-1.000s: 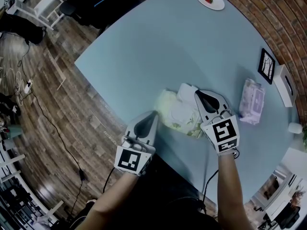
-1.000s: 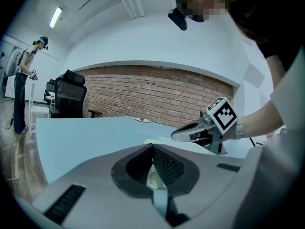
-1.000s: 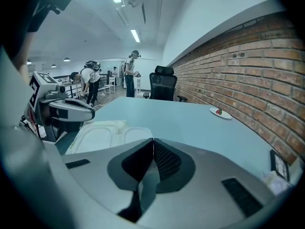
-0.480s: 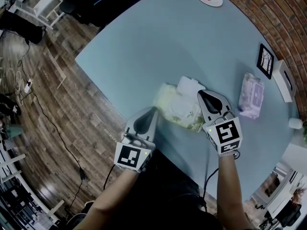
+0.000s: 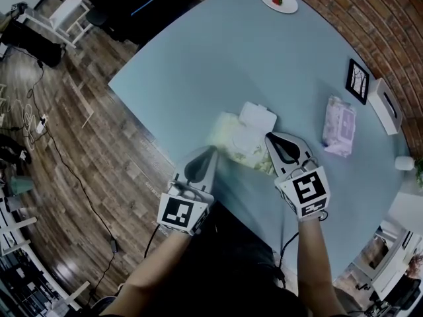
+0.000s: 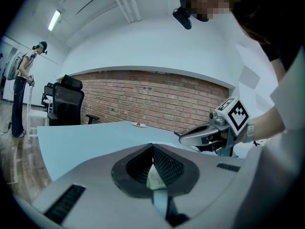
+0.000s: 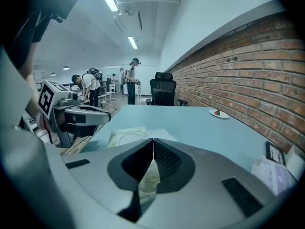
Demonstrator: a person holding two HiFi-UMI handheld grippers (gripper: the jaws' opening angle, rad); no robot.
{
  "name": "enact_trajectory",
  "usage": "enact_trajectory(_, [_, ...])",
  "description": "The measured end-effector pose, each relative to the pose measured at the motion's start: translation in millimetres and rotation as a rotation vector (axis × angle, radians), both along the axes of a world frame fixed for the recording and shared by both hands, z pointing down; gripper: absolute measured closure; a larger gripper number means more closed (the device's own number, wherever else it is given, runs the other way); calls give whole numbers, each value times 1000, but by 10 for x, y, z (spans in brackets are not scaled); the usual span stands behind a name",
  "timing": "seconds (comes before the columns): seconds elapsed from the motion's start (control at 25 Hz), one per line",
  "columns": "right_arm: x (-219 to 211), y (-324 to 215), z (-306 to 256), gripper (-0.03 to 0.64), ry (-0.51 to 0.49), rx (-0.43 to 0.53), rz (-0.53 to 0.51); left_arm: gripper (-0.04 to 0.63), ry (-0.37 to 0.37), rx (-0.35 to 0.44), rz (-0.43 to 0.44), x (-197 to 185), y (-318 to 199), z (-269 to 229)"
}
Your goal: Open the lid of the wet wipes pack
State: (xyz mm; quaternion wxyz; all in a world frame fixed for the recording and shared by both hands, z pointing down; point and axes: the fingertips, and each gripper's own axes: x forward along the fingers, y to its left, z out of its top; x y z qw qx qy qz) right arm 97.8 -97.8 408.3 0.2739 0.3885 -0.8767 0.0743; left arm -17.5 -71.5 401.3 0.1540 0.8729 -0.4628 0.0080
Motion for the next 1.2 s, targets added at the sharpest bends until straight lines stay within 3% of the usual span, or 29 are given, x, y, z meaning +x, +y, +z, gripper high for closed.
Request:
enact_trajectory(0.12, [-45, 104, -108, 595, -15, 16, -3, 583, -19, 0, 16, 10, 63, -30])
enact_trajectory(0.48, [-64, 485, -315, 595, -99, 34, 75, 583, 10, 9, 70, 123, 204, -165])
enact_trajectory(1.2, [-218, 1165, -587, 595, -172, 95, 192, 583, 49, 8, 137, 146, 718, -329])
